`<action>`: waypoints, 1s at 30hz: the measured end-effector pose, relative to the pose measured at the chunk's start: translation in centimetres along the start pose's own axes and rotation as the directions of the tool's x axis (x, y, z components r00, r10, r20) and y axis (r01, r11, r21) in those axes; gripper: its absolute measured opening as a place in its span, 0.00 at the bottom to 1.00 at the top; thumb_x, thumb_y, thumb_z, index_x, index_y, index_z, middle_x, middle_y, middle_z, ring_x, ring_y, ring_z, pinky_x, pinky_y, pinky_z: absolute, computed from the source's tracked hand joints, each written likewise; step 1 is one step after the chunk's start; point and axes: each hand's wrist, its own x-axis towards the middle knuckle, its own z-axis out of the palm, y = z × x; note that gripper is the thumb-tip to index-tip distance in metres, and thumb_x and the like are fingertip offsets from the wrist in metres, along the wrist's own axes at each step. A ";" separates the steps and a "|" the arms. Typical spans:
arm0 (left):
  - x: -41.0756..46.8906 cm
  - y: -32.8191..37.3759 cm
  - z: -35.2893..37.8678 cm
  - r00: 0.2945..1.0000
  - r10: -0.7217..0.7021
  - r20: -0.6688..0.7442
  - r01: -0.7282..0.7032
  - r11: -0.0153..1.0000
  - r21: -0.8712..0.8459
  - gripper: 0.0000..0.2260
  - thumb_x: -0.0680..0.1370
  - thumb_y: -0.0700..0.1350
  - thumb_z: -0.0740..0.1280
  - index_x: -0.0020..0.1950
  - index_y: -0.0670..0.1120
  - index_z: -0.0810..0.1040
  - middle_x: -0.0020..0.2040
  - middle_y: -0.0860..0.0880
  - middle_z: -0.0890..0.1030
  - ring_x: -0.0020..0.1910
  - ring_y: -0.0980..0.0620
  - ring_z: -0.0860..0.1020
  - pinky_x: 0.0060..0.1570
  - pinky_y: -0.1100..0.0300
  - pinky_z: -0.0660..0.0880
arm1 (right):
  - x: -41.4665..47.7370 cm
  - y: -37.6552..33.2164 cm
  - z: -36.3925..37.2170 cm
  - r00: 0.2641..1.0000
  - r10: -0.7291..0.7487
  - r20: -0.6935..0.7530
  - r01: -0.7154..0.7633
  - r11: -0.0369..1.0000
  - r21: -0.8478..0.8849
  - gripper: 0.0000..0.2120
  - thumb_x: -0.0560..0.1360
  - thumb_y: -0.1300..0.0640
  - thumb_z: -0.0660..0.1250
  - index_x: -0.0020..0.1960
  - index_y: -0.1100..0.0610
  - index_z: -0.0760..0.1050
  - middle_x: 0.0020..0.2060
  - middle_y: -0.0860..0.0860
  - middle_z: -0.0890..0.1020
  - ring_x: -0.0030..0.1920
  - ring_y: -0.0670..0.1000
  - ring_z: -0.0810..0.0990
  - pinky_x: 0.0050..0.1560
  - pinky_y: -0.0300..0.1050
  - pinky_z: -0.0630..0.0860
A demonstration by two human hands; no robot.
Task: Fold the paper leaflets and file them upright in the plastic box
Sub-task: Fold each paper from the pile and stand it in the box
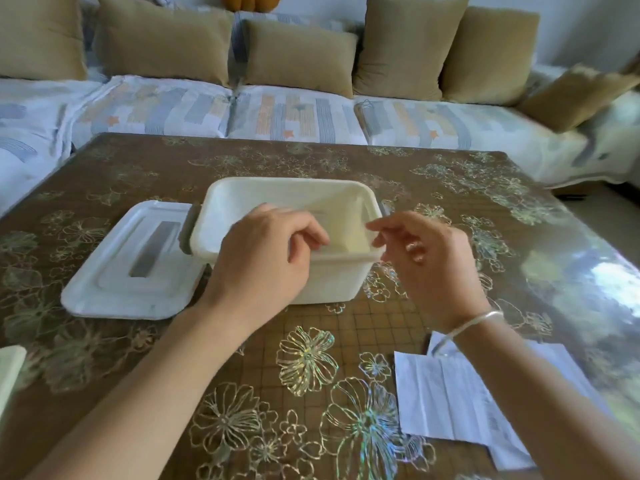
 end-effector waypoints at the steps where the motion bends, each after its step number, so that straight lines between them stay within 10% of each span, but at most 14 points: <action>1: -1.0 1.0 0.8 1.000 -0.019 -0.004 0.019 0.999 -0.028 0.15 0.75 0.34 0.63 0.43 0.53 0.84 0.40 0.60 0.82 0.45 0.59 0.75 0.46 0.64 0.72 | -2.2 0.7 -0.8 0.999 0.003 -0.039 -0.004 1.000 -0.020 0.08 0.75 0.62 0.65 0.49 0.54 0.82 0.38 0.45 0.83 0.35 0.44 0.81 0.33 0.44 0.80; 9: -9.9 4.9 8.3 0.932 -0.007 0.361 0.061 0.989 -0.138 0.15 0.79 0.38 0.61 0.55 0.55 0.82 0.53 0.62 0.80 0.54 0.64 0.74 0.58 0.66 0.71 | -14.4 4.6 -4.0 0.989 0.146 0.010 -0.114 0.812 -0.572 0.12 0.66 0.66 0.73 0.44 0.51 0.82 0.40 0.47 0.85 0.40 0.51 0.84 0.37 0.43 0.77; 14: -13.1 5.0 10.0 0.890 -0.009 0.456 0.074 0.989 -0.124 0.14 0.80 0.40 0.62 0.60 0.55 0.80 0.61 0.63 0.77 0.62 0.65 0.68 0.65 0.74 0.58 | -18.1 3.6 -1.9 0.955 0.206 0.214 -0.060 0.838 -0.542 0.16 0.72 0.59 0.59 0.55 0.52 0.81 0.55 0.46 0.83 0.59 0.50 0.80 0.52 0.51 0.80; 19: -14.1 2.4 8.1 0.940 -0.150 0.307 0.125 0.987 0.098 0.14 0.78 0.40 0.64 0.59 0.54 0.82 0.61 0.60 0.78 0.63 0.59 0.69 0.64 0.69 0.56 | -16.7 0.8 0.7 0.935 0.150 0.322 0.018 0.885 -0.465 0.15 0.73 0.58 0.60 0.56 0.49 0.81 0.56 0.43 0.82 0.54 0.51 0.78 0.47 0.49 0.80; 25: -15.8 0.3 6.6 0.939 -0.205 0.275 0.165 0.973 0.164 0.16 0.78 0.41 0.64 0.63 0.56 0.79 0.67 0.61 0.73 0.67 0.59 0.66 0.69 0.61 0.60 | -11.2 0.1 0.6 0.736 0.503 0.453 -0.137 0.767 -0.627 0.27 0.72 0.39 0.68 0.64 0.52 0.67 0.61 0.50 0.71 0.64 0.53 0.67 0.60 0.49 0.73; 30: -17.1 -0.6 7.5 0.962 -0.162 0.221 0.137 0.982 0.127 0.18 0.77 0.39 0.66 0.63 0.55 0.79 0.69 0.59 0.73 0.69 0.58 0.65 0.69 0.60 0.58 | -8.0 1.6 0.8 0.528 0.643 0.555 -0.140 0.710 -0.690 0.37 0.60 0.34 0.74 0.58 0.56 0.71 0.52 0.50 0.78 0.53 0.53 0.76 0.56 0.50 0.75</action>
